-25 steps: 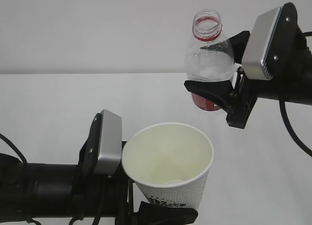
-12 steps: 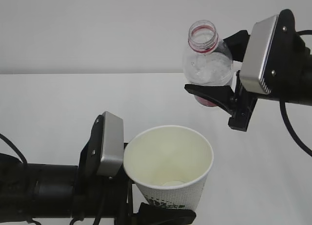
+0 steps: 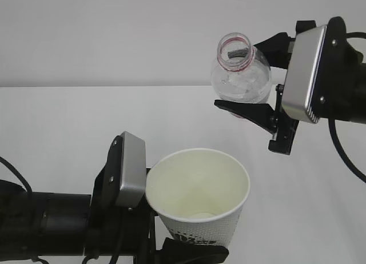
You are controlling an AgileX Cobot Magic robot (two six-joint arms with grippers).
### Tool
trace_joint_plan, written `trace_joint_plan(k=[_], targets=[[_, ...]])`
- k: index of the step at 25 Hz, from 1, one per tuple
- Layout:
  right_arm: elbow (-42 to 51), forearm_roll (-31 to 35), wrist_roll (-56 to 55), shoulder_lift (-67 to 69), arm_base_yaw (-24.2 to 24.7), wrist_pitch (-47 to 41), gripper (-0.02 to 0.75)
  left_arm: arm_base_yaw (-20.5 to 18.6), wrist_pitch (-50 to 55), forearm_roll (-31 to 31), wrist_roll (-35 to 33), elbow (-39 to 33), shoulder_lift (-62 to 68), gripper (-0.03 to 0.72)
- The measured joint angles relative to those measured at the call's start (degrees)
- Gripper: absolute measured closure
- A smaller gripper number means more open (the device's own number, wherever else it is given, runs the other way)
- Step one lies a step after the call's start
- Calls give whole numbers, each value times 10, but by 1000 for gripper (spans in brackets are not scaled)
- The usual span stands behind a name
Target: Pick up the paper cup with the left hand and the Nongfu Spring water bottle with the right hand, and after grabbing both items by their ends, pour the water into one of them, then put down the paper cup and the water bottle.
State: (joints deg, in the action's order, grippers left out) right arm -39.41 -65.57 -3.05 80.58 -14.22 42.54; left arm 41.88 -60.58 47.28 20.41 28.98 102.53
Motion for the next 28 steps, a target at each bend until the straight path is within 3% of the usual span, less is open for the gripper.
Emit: trace_joint_plan(k=[28], targets=[[0,-1,134,1,0,26,218,0,-9,-1,3,0,0,181]])
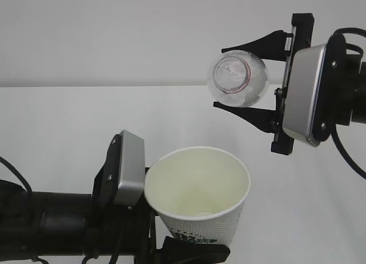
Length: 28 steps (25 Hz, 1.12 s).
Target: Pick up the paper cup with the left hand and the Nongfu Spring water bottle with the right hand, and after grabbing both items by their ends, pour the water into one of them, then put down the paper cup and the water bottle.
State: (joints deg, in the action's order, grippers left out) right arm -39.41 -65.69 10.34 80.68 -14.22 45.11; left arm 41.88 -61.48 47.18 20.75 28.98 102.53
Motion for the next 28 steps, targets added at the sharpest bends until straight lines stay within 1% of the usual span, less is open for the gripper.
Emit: trace_joint_plan(k=[8,22,28], targets=[[0,-1,21,0,0,2,218,0,-9,17,1,0,0,181],[0,1,89,0,0,12,218,0,-18,25,1,0,0,186],[0,5,114,0,0,19,218,0,-13,25,1,27,0,187]])
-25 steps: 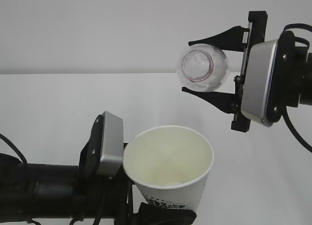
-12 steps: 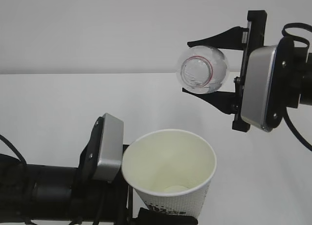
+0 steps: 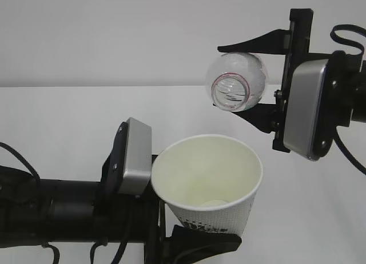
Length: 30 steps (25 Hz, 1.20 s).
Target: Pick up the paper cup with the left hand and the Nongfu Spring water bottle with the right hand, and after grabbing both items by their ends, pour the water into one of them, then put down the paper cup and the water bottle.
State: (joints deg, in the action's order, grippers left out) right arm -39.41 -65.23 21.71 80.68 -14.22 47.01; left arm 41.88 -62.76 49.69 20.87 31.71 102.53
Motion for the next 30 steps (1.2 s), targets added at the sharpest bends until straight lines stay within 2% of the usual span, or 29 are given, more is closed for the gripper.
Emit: trace_joint_plan(k=[15,30], targets=[[0,2,38,0,0,2,218,0,33,17,0,14,0,189],[0,47,73,0,0,7,218,0,38,18,0,14,0,193]])
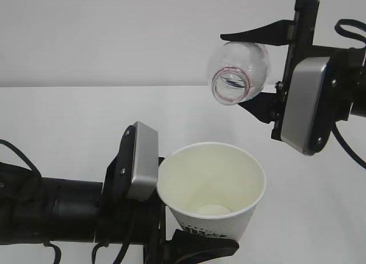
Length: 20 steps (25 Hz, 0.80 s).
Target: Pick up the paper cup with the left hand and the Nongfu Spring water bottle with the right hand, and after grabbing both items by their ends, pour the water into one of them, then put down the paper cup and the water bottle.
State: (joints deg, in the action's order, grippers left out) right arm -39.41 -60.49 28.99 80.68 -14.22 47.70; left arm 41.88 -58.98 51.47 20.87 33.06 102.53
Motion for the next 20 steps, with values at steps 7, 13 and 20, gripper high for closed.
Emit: trace_joint_plan(k=[7,13,20], targets=[[0,5,1,0,0,0,218,0,0,0,0,0,0,197],[0,5,4,0,0,0,218,0,-10,0,17,0,0,199],[0,5,37,0,0,0,218,0,-16,1,39,0,0,199]])
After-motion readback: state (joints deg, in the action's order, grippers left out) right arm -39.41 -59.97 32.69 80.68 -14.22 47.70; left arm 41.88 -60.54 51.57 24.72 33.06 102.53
